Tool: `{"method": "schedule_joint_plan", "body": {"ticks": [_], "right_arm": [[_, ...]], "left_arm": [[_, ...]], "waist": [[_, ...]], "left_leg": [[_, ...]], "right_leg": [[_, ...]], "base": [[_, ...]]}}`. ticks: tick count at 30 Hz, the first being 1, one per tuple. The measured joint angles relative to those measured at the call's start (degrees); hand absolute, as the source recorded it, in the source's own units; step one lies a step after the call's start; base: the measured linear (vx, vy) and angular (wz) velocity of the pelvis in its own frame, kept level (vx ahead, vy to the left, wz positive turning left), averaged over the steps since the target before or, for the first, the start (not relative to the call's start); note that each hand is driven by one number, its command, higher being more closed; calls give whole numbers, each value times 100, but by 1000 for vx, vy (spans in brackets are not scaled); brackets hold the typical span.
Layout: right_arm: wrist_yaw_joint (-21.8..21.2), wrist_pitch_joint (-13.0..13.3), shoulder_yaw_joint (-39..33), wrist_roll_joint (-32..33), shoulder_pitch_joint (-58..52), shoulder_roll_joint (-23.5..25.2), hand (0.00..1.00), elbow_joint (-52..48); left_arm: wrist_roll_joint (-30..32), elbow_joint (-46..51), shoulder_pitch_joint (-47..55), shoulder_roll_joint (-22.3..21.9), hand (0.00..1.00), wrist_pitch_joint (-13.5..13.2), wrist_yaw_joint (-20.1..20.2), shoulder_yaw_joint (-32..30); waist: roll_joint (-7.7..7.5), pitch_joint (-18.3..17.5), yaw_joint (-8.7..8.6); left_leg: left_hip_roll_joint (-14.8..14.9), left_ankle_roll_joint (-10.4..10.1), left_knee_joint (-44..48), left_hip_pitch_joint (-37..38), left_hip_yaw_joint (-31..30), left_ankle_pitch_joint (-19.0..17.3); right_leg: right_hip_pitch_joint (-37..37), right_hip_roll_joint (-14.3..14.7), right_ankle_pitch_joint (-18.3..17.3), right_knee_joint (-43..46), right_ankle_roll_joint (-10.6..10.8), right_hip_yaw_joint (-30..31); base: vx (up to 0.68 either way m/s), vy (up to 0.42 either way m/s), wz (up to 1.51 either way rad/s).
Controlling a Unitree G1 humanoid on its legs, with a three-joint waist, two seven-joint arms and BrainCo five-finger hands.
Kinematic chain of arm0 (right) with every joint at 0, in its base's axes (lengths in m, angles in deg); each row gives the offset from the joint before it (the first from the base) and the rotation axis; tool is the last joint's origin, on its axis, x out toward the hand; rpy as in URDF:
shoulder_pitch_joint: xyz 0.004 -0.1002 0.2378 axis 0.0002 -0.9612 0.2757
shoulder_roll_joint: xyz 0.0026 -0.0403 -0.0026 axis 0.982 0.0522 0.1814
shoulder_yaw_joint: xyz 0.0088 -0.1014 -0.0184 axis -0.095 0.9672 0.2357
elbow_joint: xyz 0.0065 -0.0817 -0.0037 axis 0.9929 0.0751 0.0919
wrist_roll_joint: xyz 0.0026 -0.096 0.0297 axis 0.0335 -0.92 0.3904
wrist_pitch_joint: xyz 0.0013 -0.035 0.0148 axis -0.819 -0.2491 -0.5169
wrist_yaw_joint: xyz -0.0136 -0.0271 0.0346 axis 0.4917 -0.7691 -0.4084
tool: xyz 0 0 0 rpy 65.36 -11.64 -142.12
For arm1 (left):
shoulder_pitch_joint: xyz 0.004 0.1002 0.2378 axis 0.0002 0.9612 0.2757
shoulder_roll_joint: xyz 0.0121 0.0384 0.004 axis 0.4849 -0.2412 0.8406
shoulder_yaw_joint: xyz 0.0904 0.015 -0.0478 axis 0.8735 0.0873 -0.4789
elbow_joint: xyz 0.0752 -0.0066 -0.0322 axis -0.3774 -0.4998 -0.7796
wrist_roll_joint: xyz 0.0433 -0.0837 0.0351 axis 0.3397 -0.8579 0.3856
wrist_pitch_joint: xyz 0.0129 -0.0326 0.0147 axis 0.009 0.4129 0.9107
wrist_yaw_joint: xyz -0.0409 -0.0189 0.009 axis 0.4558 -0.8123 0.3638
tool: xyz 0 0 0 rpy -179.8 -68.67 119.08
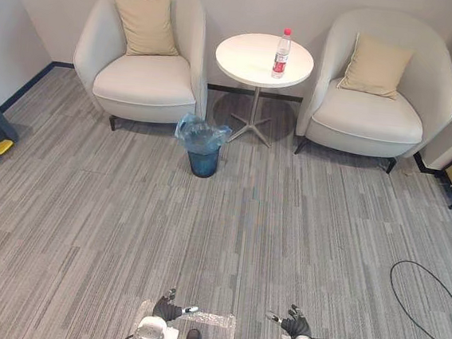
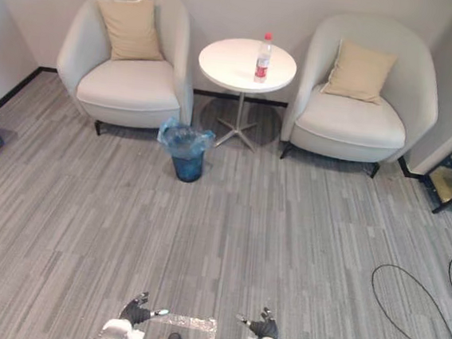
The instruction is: Gather rubbish on tea table into small bin, then transfer packed bag to large trash can.
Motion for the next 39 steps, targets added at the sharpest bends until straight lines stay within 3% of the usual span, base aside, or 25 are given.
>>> {"method": "schedule_joint_plan", "body": {"ticks": [16, 39], "right_arm": [[-40, -60, -224, 5, 75, -6, 0, 190], [-61, -81, -143, 16, 81, -5, 0, 180]], "left_arm": [[203, -325, -118, -10, 0, 108, 141, -178], [298, -457, -215, 9, 0, 133, 214, 49]], "waist": [[-3, -1, 0], [-25, 9, -15]], "left_leg": [[22, -34, -1, 45, 119, -32], [35, -52, 0, 71, 280, -132]], "right_leg": [[-1, 4, 17, -6, -8, 82], [-27, 18, 14, -54, -7, 273]], "base": [[-4, -1, -4], [2, -3, -3]]}}
